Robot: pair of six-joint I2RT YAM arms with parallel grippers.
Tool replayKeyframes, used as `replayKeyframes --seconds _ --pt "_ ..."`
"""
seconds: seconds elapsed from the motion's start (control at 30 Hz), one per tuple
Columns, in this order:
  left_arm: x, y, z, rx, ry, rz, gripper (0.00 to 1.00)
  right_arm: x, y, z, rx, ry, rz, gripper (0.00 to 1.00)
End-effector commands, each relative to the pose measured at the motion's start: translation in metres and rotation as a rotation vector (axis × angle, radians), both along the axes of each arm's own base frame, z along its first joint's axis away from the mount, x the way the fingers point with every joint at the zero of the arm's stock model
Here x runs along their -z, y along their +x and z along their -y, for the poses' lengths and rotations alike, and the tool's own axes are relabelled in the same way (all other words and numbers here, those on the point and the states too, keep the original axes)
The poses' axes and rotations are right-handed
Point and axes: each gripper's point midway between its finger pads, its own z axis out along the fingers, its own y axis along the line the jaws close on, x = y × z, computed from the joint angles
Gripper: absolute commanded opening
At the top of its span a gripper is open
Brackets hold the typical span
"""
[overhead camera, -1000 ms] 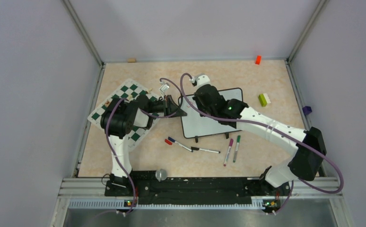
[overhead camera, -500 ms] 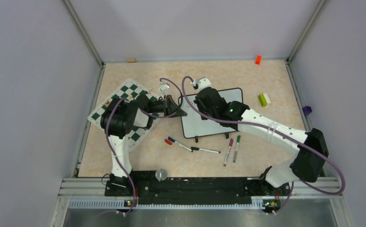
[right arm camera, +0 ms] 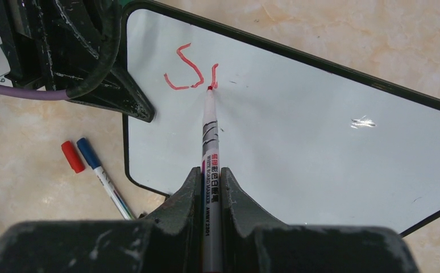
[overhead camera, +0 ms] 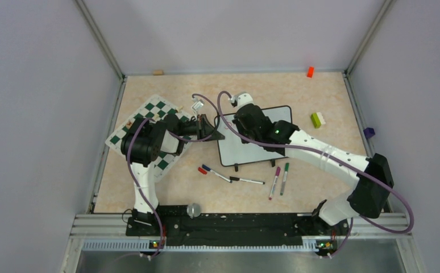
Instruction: Write a sentence on the whiteboard
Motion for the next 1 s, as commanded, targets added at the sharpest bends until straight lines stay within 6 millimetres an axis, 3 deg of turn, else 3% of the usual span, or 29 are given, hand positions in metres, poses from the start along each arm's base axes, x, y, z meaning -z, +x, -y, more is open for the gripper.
replayKeyframes --seconds 0.0,0.5,0.97 --pt "-0.007 -0.013 0.000 0.074 -0.001 0.065 0.00 -0.019 0.016 -0.002 0.026 0.004 0.055 0.00" --pt "-0.007 -0.013 -0.001 0.074 -0.001 0.064 0.00 -0.030 0.031 0.003 0.051 -0.004 0.085 0.00" --pt "-0.008 -0.013 0.000 0.075 -0.002 0.070 0.00 -0.027 0.022 0.016 0.063 -0.019 0.066 0.00"
